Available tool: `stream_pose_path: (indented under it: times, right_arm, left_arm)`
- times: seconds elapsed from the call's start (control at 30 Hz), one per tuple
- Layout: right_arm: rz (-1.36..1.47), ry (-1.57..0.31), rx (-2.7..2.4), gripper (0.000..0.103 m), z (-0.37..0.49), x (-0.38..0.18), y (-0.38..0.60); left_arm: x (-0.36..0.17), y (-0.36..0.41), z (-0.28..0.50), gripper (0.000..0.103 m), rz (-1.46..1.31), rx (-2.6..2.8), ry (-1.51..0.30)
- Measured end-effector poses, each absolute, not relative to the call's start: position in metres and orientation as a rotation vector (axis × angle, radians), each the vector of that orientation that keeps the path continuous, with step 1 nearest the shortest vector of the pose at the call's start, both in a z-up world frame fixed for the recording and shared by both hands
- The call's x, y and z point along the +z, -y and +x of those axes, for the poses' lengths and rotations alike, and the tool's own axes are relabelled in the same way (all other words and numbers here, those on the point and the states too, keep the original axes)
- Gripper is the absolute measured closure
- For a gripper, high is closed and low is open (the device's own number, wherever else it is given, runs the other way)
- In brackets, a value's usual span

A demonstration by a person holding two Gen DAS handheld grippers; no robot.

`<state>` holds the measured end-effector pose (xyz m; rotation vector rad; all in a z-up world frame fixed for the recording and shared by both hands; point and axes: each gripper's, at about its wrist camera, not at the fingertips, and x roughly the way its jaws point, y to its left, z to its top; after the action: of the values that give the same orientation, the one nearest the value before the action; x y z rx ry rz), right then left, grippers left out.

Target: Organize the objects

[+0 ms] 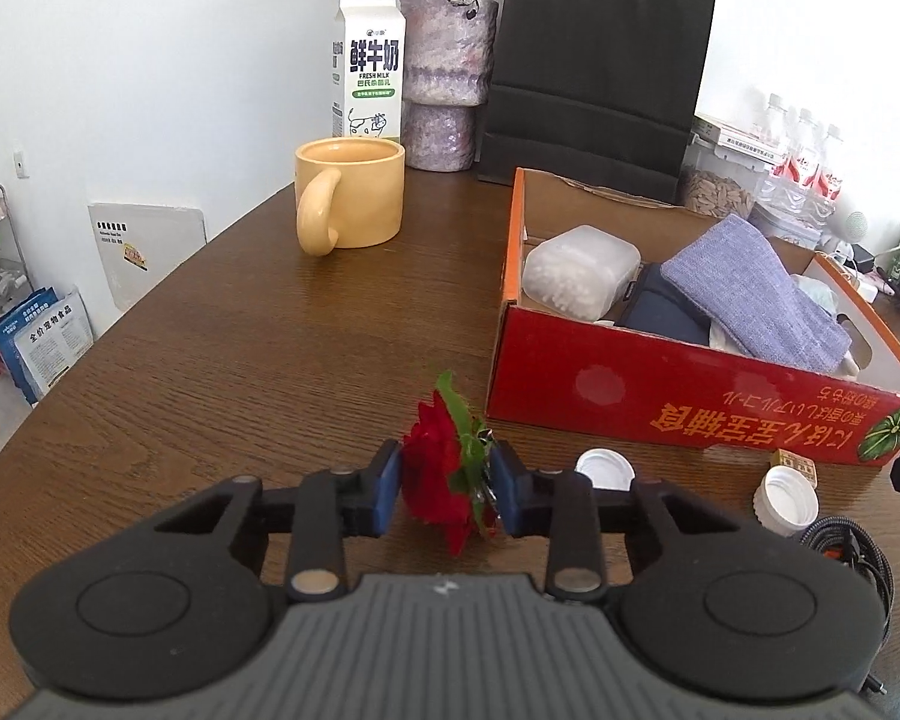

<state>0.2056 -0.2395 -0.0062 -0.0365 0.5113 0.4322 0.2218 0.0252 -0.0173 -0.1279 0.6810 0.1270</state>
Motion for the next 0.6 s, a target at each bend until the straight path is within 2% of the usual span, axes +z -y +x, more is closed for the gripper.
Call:
stream_pose_path:
  times: [0.17, 0.27, 0.37, 0.6]
  right_arm:
    - [-0.068, -0.569, 0.431, 0.074, 0.195, -0.019, 0.239]
    - [-0.067, -0.603, 0.413, 0.074, 0.195, -0.028, 0.24]
    - [-0.087, -0.635, 0.38, 0.069, 0.197, -0.034, 0.24]
    - [-0.121, -0.671, 0.386, 0.063, 0.194, -0.041, 0.244]
  left_arm:
    - [-0.016, -0.022, 0.203, 0.071, -0.115, 0.114, -0.675]
    - [-0.017, -0.018, 0.194, 0.071, -0.107, 0.105, -0.677]
    - [-0.017, -0.017, 0.186, 0.071, -0.106, 0.099, -0.68]
    - [-0.015, -0.016, 0.175, 0.071, -0.095, 0.098, -0.682]
